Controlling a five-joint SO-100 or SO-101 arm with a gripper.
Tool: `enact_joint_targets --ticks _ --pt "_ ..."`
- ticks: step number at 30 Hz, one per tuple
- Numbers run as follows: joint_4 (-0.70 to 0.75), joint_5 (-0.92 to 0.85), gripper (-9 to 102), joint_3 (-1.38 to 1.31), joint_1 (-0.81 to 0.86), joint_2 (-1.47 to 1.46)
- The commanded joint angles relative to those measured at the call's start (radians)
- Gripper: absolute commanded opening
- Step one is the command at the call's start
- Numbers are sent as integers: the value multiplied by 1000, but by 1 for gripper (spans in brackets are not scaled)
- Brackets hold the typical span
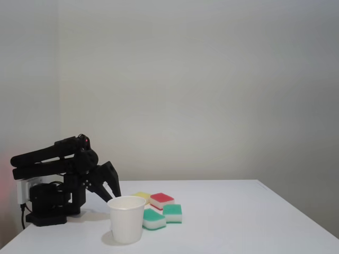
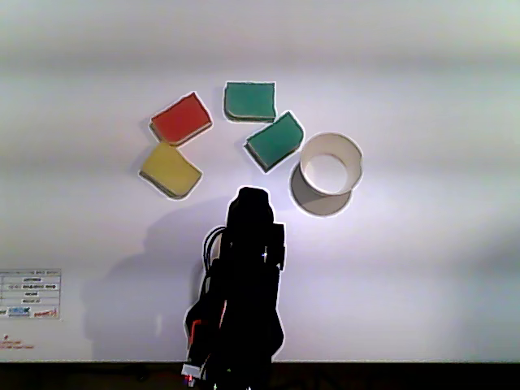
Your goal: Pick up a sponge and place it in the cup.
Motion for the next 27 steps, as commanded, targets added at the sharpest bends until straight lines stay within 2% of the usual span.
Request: enact_joint_targets --ticks 1,18,23,27 --pt "94 3 0 -2 78 5" --pt "77 5 0 -18 80 2" --pt "67 54 0 -172 61 -127" --pt "77 83 0 -400 61 -362"
